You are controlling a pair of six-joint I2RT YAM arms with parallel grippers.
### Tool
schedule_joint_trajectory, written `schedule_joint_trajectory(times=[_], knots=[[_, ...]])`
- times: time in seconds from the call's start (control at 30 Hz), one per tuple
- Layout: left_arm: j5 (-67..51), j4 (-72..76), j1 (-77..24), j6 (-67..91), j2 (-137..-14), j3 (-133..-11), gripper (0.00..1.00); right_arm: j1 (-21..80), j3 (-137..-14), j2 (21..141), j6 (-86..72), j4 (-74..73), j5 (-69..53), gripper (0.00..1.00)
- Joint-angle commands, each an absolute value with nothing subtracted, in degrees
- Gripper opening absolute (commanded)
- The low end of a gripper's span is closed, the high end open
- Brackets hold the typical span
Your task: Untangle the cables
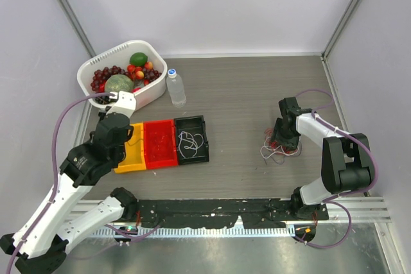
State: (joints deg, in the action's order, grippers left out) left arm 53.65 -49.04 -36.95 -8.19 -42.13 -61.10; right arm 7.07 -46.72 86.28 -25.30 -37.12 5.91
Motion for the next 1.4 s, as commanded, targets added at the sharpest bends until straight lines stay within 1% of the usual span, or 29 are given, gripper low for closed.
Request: schedule_joint_trajectory(times=[0.0, 0.4, 0.53, 0.67, 0.7, 0.8, 0.9, 1.0, 1.17, 1.37], knots=[[51.24, -51.94, -36.56, -4.22, -41.57, -60.47, 0.0, 7.65, -45.97, 88.5, -25.4, -34.54, 2.29, 0.56], [51.41, -54.93, -36.65, -7.21, -39.99, -57.57, 0.0, 7.65, -45.88, 88.86, -25.4, -34.28, 1.93, 0.56], [50.54, -54.05, -36.56, -5.72, -39.81, -56.52, 0.0, 7.65, -45.97, 88.86, -25.4, -34.28, 1.93, 0.56], [44.75, -52.92, -36.65, 2.61, -42.27, -56.6, 0.0, 7.65, -45.97, 88.95, -25.4, -34.28, 2.02, 0.56], [44.04, -52.39, -36.65, 2.03, -43.23, -56.86, 0.0, 7.65, -45.88, 88.86, -25.4, -34.28, 1.93, 0.56], [50.08, -52.82, -36.56, 4.04, -47.27, -58.44, 0.0, 7.65, -45.88, 88.59, -25.31, -34.28, 2.02, 0.56], [50.54, -51.95, -36.48, 5.97, -50.44, -59.85, 0.0, 7.65, -46.05, 88.51, -25.4, -34.28, 2.2, 0.56], [49.4, -52.99, -35.86, 11.84, -54.13, -61.69, 0.0, 7.65, -45.97, 88.33, -25.23, -34.36, 2.11, 0.56], [50.18, -59.4, -34.28, 27.03, -58.35, -63.45, 0.0, 7.65, -45.97, 88.07, -25.31, -34.54, 2.2, 0.56], [50.97, -65.29, -32.52, 42.08, -57.48, -62.93, 0.0, 7.73, -45.97, 88.68, -25.22, -34.45, 1.93, 0.56]])
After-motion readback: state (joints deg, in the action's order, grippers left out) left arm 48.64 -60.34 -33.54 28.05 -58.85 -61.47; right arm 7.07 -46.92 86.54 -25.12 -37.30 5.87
